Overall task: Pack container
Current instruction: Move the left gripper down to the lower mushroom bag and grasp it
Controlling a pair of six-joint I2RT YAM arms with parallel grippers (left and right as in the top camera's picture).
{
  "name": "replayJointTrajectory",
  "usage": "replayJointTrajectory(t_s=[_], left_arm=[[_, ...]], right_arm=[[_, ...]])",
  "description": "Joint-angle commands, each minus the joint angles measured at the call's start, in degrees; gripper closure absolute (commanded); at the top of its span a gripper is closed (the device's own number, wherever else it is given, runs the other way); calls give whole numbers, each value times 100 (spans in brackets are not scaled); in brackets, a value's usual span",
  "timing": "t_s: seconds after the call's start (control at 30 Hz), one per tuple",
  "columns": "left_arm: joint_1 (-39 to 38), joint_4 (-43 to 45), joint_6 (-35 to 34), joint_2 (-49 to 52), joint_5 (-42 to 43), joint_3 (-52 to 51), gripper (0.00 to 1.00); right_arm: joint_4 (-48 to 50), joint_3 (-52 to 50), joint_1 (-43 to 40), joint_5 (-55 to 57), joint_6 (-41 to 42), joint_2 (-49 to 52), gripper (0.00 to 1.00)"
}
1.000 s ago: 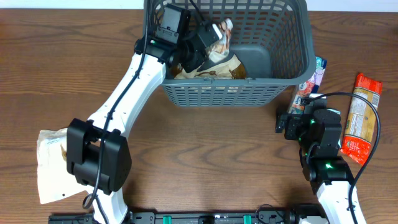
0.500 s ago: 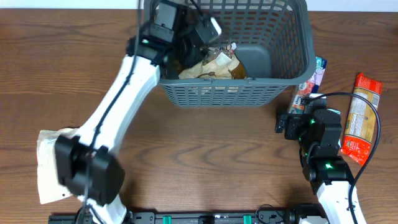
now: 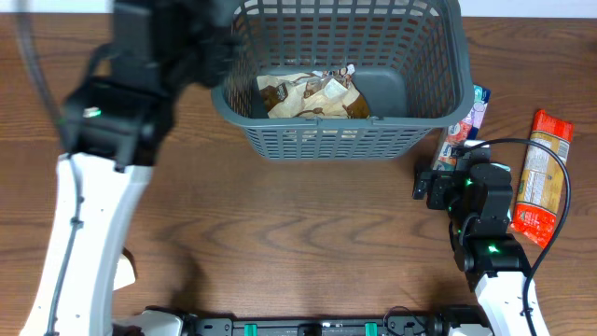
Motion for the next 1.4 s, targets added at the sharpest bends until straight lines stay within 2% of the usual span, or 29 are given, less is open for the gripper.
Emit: replayJointTrajectory(t_s=[0.0,0.07,0.27,0.47,0.67,0.77,0.83,0.93,1.13,1.27,1.37], left_arm=[[680,-732,-1565,-223,-551,15,26],[1134,-1421,-1895,-313,-551,15,26],[2146,-2981,-2076,-494,-540,-20,26],[2498,-3727,-2197,-1172,-540,-446,26],[2767,-3875,-2551,-2522,-542,-1615,25],[2944,-3864,-2712,-3289,-546,-2306,15],[3042,-3762,-2712,-3687,-586,-2691,2],[3180,-3571,-2717,-4100,-739,-3250,2],[3536,-3488,-2796,-3598,-706,-3630,2],[3650,-3189,-2369,-2852,-127,-3630,2],[3659,-2870,-1803,-2245,262,-3630,1]], right_arm=[[24,111,-35,20,76,7,1],[125,111,-33,17,76,7,1],[413,111,-35,17,76,7,1],[507,111,-35,17,76,7,1],[437,111,-35,17,76,9,1],[422,111,-35,17,79,63,1],[411,111,-33,15,79,136,1],[404,111,-33,15,79,284,1],[417,111,-33,17,79,535,1],[426,111,-33,17,76,575,1],[470,111,-33,17,79,575,1]])
